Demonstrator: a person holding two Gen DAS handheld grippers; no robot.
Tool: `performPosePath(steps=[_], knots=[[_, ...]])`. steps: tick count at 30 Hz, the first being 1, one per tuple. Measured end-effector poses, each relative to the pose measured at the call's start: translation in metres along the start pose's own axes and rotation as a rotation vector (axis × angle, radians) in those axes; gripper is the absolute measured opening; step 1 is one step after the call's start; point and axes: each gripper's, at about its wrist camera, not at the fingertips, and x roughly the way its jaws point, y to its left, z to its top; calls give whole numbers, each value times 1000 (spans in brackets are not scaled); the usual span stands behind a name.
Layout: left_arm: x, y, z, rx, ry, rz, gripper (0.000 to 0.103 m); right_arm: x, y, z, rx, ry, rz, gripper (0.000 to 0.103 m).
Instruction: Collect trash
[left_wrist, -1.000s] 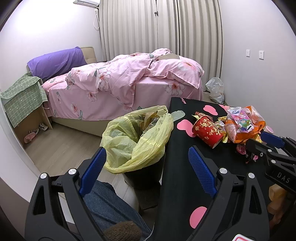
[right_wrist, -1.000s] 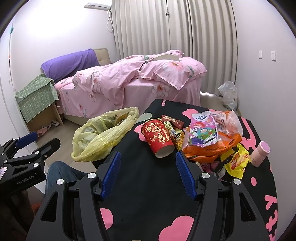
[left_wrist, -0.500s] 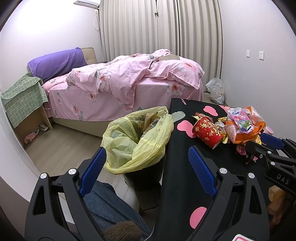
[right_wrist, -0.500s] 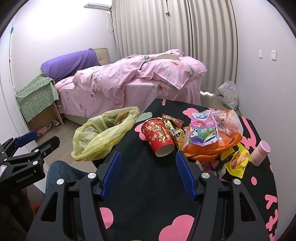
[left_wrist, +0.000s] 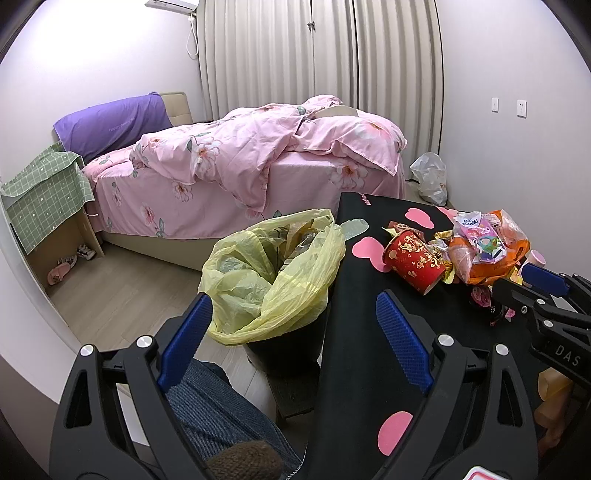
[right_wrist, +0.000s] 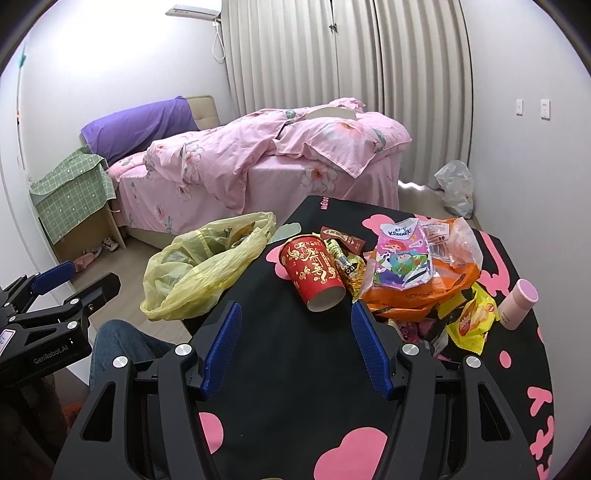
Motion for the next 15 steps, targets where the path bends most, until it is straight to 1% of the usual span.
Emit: performPosePath(steps=[15], knots=[[0, 0, 0, 1, -1, 0, 86, -1, -3, 0, 1, 2, 0, 59]])
